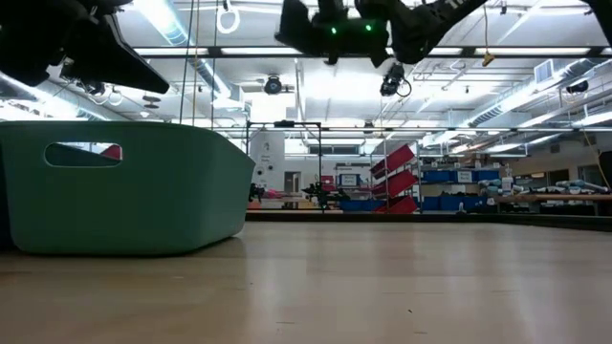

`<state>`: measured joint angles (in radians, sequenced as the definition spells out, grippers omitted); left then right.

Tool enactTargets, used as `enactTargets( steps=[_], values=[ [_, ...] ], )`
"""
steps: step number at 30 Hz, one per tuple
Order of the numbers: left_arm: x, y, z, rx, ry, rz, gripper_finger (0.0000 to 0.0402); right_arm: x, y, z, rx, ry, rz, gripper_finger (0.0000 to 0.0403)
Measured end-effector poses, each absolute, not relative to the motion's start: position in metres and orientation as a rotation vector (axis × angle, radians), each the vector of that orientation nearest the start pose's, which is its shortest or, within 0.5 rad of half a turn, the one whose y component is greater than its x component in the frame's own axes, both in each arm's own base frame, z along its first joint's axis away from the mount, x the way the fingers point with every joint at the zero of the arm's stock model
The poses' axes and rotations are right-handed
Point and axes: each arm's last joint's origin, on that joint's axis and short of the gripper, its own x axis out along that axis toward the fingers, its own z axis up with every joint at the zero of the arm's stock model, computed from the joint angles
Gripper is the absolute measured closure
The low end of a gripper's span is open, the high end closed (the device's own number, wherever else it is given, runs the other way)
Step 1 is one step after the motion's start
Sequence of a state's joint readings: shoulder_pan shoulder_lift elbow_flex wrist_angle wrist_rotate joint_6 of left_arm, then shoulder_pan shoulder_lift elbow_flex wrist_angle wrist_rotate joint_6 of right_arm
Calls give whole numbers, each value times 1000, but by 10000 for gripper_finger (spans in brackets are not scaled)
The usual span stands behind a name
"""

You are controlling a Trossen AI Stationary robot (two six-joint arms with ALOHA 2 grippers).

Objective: Sort batteries
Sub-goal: Return to Home Position

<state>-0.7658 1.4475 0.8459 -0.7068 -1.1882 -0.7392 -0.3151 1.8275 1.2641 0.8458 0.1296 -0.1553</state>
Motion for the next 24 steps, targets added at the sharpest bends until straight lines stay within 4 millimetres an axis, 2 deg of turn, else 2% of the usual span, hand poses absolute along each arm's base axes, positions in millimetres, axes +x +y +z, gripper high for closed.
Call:
enactTargets(
  steps=[4, 7, 11, 13, 19, 24],
  values=[
    [194, -149, 201, 426, 534, 573, 401, 395, -142, 302, -186, -222, -521, 403],
    [195, -150, 201, 414, 527, 575, 401, 393, -139, 301, -188, -134, -402, 403],
    [195, -150, 201, 409, 525, 575, 401, 402, -109, 290, -197, -46, -22, 403],
    [195, -150, 201, 417, 528, 573, 401, 406, -94, 284, -186, 3, 87, 403],
    [194, -149, 201, 427, 532, 575, 401, 415, -48, 275, -227, 58, 229, 403],
    [195, -150, 201, 423, 530, 575, 401, 419, -27, 268, -263, 76, 261, 403]
  ],
)
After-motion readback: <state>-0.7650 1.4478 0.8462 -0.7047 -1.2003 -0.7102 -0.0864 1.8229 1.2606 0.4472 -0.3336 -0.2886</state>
